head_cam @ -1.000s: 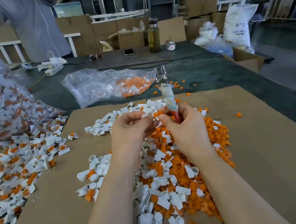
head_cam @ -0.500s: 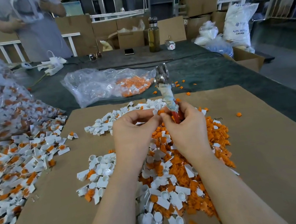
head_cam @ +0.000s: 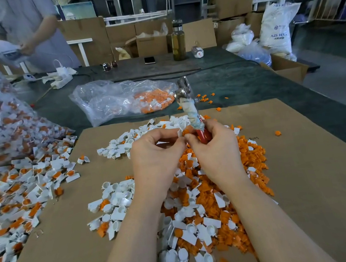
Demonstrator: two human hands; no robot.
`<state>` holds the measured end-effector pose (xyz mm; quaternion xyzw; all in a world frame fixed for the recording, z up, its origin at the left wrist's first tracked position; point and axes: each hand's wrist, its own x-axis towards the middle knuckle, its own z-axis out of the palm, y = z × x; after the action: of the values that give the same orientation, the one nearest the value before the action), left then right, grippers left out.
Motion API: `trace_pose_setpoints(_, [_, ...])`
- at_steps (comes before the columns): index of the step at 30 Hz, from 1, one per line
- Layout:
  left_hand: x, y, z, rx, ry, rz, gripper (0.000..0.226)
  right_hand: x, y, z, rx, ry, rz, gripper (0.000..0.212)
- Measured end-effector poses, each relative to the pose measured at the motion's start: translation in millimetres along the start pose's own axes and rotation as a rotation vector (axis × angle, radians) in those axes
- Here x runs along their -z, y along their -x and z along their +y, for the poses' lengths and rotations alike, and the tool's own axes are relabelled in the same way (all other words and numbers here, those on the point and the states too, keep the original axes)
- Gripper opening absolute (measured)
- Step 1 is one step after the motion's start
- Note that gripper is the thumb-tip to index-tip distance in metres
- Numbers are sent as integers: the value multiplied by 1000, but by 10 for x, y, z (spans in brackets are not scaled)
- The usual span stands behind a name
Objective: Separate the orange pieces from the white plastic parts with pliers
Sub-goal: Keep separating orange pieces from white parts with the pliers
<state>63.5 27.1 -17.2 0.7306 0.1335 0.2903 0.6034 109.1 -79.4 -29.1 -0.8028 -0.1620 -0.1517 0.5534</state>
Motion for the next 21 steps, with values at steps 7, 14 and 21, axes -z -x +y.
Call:
trace_pose_setpoints(7, [-29,4,-7,10,-4,51,17,15,6,-2,0,-56,-50,17])
trace_pose_setpoints(14, [7,-27,-48,66,54,97,11,82,-13,-21,-56,-177,-211,16])
trace_pose_setpoints(21, [91,-63,-36,114,330,90,13,252,-32,10,-161,-247,-420,14])
